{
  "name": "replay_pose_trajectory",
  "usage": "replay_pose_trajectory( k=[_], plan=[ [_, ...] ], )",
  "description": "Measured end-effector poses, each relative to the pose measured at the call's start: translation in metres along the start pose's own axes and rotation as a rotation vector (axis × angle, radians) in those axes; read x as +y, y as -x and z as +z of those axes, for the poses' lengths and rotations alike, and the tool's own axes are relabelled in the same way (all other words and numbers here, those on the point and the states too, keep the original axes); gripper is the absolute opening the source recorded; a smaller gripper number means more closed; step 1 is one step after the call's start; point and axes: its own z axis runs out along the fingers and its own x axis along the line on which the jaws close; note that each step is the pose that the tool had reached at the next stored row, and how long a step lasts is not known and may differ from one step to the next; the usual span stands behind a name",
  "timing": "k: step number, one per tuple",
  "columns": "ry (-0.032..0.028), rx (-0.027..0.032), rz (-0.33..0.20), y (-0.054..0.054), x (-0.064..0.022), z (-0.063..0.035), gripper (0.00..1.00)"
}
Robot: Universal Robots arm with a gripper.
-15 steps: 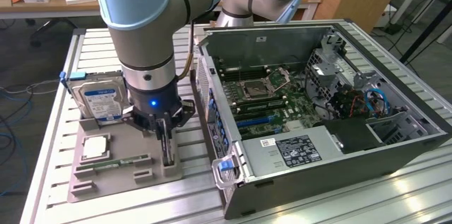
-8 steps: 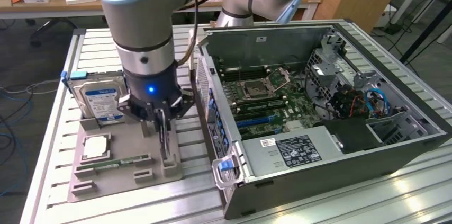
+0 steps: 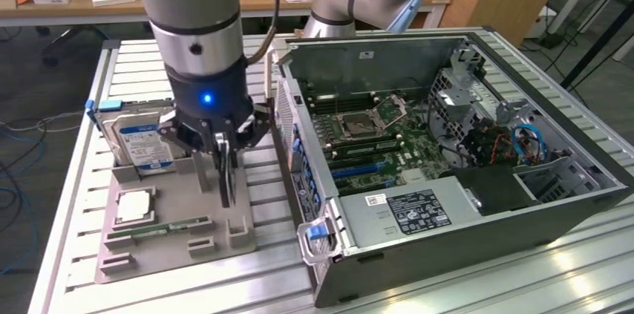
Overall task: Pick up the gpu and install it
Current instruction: 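Pick up the gpu and move the gpu toward the slot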
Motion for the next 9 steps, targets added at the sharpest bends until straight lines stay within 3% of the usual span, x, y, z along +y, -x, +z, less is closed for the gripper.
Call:
replay_pose_trajectory(
  k=[9],
  plan=[
    [0.0002,0.0000,0.000,0.001,0.0019,-0.0402,0.27]
  ],
)
